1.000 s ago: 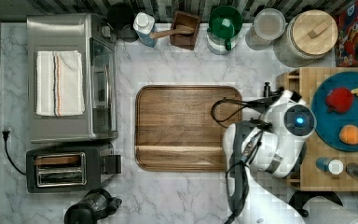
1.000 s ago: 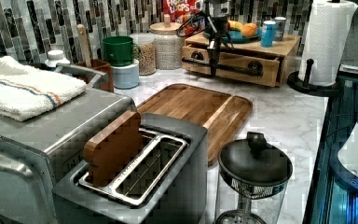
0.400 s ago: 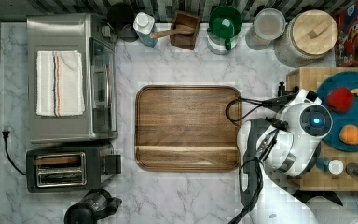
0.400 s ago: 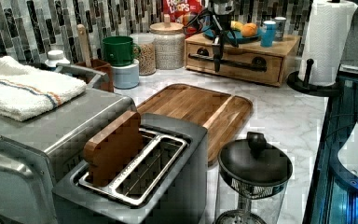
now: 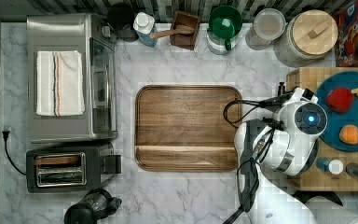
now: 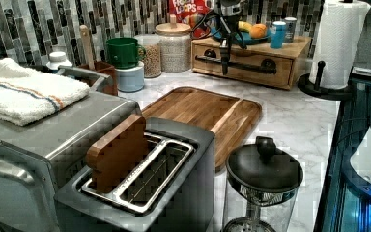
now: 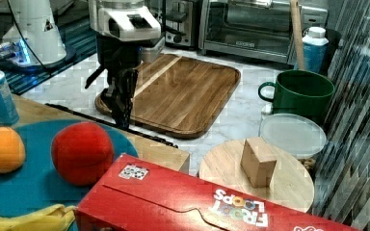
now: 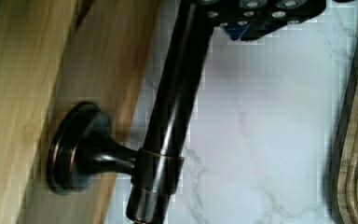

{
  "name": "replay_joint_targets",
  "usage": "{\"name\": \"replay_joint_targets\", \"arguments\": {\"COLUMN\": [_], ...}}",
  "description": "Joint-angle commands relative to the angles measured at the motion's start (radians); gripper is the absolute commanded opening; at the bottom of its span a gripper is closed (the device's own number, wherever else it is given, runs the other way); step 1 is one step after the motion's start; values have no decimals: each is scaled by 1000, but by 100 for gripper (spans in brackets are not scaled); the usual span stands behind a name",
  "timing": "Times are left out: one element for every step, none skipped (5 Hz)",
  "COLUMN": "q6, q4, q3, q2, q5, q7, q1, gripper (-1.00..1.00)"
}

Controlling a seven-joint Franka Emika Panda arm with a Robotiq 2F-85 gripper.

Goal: Close the drawer.

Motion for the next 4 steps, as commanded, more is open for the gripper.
{"name": "replay_joint_targets", "arguments": {"q6": [64,63,64,64], "q4": [160,159,159,159], "q3": [-85,-87,-97,-100], "q2": [-1,0,0,0], "q5": [-17,-16,-10,-9], "q7": [31,30,27,25], "q1": [-64,-62,-52,-50], "gripper": [-100,-100,-100,-100]}}
